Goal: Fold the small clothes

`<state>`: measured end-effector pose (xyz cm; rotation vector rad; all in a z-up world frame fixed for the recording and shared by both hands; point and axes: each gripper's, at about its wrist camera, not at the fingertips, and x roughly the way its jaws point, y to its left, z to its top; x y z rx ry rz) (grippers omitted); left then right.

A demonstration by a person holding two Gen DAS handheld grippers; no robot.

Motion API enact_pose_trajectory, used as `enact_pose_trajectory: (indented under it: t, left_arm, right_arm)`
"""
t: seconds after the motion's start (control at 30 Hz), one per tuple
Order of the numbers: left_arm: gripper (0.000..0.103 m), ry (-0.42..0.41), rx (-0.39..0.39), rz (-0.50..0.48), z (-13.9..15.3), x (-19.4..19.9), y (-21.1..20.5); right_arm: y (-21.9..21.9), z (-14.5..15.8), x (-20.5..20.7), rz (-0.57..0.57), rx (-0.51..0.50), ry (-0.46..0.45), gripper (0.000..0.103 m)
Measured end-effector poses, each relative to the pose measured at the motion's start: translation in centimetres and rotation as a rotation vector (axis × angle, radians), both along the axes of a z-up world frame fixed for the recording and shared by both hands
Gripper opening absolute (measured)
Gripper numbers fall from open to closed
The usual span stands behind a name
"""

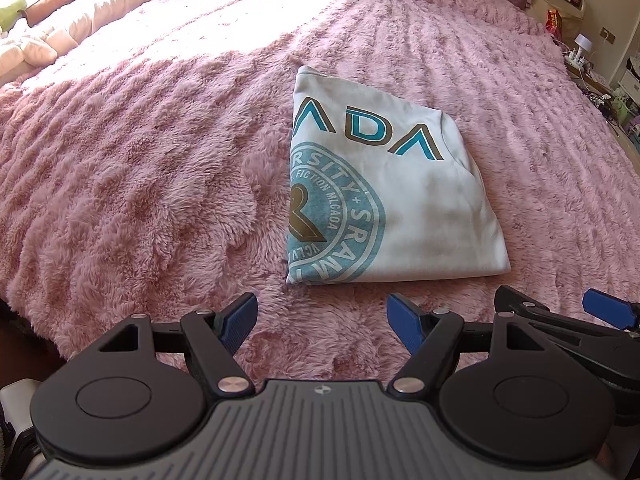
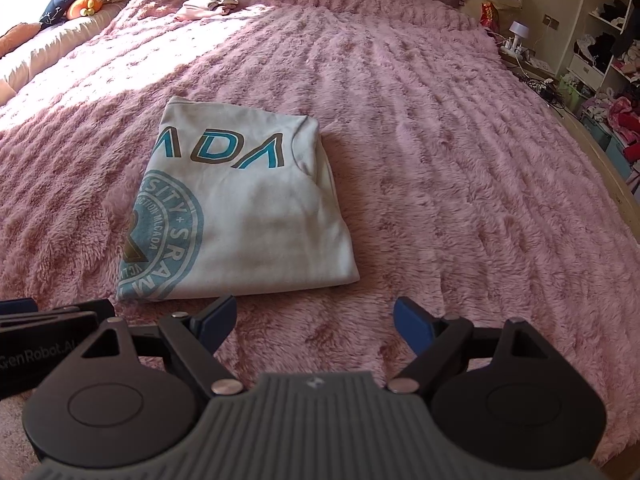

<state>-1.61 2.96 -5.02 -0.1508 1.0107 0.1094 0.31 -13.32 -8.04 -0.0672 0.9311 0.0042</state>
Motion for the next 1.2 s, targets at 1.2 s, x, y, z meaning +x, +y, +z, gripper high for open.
enact_pose_trajectory:
  t: [1.2]
  left_arm:
    - [0.086, 0.014, 0.041, -0.011, 0.3, 1.0, 0.2]
  right_arm:
    - [0.3, 0.3, 0.6, 0.001, -0.019, -0.004, 0.082]
